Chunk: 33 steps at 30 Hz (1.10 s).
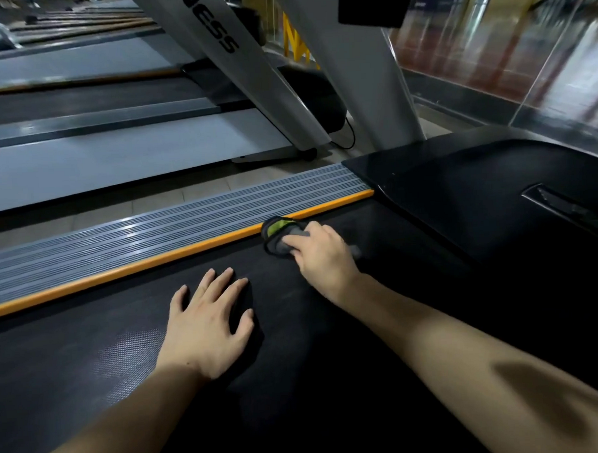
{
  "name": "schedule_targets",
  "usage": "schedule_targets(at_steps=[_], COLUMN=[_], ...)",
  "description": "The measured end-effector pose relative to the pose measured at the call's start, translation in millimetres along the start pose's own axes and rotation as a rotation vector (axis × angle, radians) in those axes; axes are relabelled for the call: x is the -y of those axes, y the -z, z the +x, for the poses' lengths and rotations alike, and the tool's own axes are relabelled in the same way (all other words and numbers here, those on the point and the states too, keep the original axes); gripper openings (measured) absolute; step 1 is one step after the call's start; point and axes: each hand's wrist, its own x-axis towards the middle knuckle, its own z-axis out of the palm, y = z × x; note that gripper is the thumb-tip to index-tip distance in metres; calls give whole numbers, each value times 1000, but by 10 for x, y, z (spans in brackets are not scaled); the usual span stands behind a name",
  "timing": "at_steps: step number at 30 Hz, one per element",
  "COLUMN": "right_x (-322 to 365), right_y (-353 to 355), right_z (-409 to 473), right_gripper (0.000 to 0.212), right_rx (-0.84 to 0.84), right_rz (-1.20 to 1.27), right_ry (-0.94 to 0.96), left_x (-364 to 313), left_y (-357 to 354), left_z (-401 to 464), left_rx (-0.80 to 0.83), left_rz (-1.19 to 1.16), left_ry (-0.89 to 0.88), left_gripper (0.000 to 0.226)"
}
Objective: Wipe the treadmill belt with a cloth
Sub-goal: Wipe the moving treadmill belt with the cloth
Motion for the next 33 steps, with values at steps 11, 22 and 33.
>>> schedule_targets(at_steps=[11,22,33], right_x=[-720,-1103,140], right_y=[309,415,2], right_z=[230,189,-84], right_gripper=[29,33,24], right_rx=[-68,34,-61], right_rz=[-194,-307,45], right_ry=[-389,-207,93], left_x=[-3,-15,5], left_y=[10,25,37], left_z=[-17,-22,-36], left_rx=[-8,-12,-19], left_rz=[3,13,9], left_ry=[6,8,-5], left_gripper=[68,69,69])
